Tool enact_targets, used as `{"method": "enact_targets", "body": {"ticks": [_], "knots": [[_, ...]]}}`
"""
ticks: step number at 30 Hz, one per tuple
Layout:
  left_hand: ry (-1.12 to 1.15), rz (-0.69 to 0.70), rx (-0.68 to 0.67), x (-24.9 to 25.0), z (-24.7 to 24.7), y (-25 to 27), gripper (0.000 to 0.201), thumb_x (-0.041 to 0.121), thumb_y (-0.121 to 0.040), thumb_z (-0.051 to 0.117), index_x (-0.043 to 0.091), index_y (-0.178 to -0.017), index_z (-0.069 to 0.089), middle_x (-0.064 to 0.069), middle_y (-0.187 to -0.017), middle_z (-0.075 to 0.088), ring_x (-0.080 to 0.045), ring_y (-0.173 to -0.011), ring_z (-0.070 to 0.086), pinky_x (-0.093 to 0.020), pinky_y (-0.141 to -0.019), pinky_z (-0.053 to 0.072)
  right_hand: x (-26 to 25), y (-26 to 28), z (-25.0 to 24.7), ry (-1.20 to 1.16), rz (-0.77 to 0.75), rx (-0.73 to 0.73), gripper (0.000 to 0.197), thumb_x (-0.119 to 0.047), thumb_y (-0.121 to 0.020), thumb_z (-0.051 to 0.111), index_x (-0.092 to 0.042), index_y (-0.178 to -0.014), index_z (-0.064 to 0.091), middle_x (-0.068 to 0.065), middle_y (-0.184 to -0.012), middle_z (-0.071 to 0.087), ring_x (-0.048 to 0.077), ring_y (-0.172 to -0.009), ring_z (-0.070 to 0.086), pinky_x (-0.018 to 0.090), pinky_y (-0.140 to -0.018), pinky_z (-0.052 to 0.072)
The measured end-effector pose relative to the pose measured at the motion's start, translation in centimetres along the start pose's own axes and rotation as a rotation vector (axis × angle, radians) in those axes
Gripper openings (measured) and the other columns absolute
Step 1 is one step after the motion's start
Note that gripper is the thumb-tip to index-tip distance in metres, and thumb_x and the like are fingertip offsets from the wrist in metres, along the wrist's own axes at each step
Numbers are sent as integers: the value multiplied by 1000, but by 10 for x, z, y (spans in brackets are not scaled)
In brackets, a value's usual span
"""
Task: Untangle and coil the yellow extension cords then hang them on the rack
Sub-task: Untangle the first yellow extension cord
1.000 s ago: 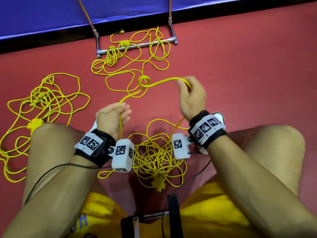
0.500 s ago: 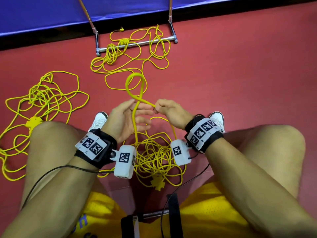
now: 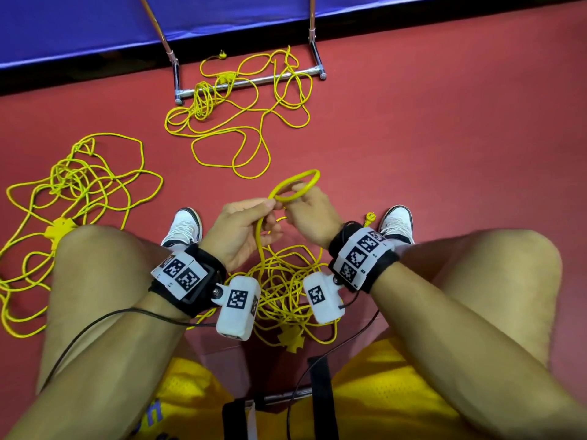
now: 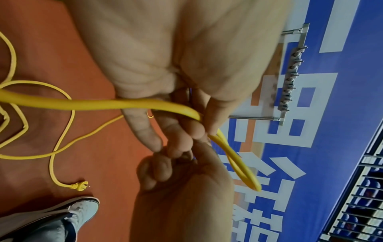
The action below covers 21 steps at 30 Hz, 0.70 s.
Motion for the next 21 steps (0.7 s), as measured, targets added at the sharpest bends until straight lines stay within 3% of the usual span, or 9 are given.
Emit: {"method": "enact_targets", "body": {"ticks": [3, 6, 10, 12, 14, 16, 17, 19, 21], "knots": [[-48, 38, 30, 0, -5, -2, 16, 13, -89, 63, -1, -87, 68, -10, -65, 54, -16, -56, 55, -31, -63, 54, -5, 10, 16, -349, 40, -110, 11, -12, -83, 49, -15, -76, 58, -5, -53, 57, 12, -42, 50, 23, -43, 38], [-119, 56, 64, 4, -14, -2, 18, 12, -94, 61, 0, -83, 68, -9, -64, 55, -17, -56, 59, -29, -61, 56, -10, 13, 20, -474, 11, -243, 9, -20, -83, 54, -14, -87, 59, 6, -67, 61, 17, -51, 53, 27, -49, 41], [-104, 104, 138, 9, -19, -3, 18, 14, -95, 62, 7, -80, 69, 0, -57, 57, -12, -53, 60, -25, -58, 56, -2, 4, 19, -385, 64, -184, 26, -23, -105, 45, -13, -83, 56, 7, -68, 59, 14, -49, 54, 21, -42, 41], [-16, 170, 257, 18, -32, -6, 12, 13, -95, 63, 7, -85, 67, 4, -55, 54, -8, -50, 56, -21, -52, 52, 12, 0, 11, -239, 176, -196, 29, -20, -104, 45, -15, -77, 54, 4, -66, 62, 16, -48, 55, 23, -41, 40], [42, 200, 334, 29, -50, -10, 14, 13, -95, 61, 10, -83, 67, 6, -54, 50, -7, -47, 49, -18, -46, 43, 40, -7, -6, 3, 298, -188, 24, -14, -98, 51, -16, -74, 55, 11, -71, 66, 24, -55, 64, 26, -46, 46], [37, 153, 330, 32, -61, -13, 19, 19, -95, 59, 11, -80, 68, 7, -53, 48, -6, -43, 40, -19, -45, 31, 62, -14, -31, 120, 388, -15, 15, -16, -83, 57, -16, -69, 60, 13, -71, 70, 32, -66, 71, 39, -61, 59], [30, 107, 301, 28, -60, -12, 22, 27, -95, 59, 10, -82, 66, 7, -53, 48, -7, -43, 36, -20, -46, 27, 66, -17, -44, 64, 393, 131, 12, -17, -77, 57, -15, -66, 63, 8, -63, 69, 32, -65, 71, 45, -67, 60], [-56, 29, 251, 17, -53, -10, 34, 40, -93, 60, 9, -81, 64, 6, -51, 48, -9, -42, 33, -22, -46, 25, 61, -20, -67, -250, 330, 433, 14, -7, -79, 59, -16, -71, 66, -1, -51, 60, 21, -52, 63, 38, -63, 55], [-254, -1, 186, 5, -39, -5, 36, 40, -89, 66, 11, -67, 67, 3, -50, 48, -11, -43, 35, -19, -42, 27, 45, -19, -81, -586, 241, 636, 20, 5, -86, 58, -13, -91, 65, 1, -63, 59, 9, -51, 57, 27, -56, 50]]}}
Point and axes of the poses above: each hand's wrist, its own y-axis away from the middle knuckle, its own z-axis out of the palm, x = y × z, the point moved 6 cm from there along -y, towards the middle knuckle
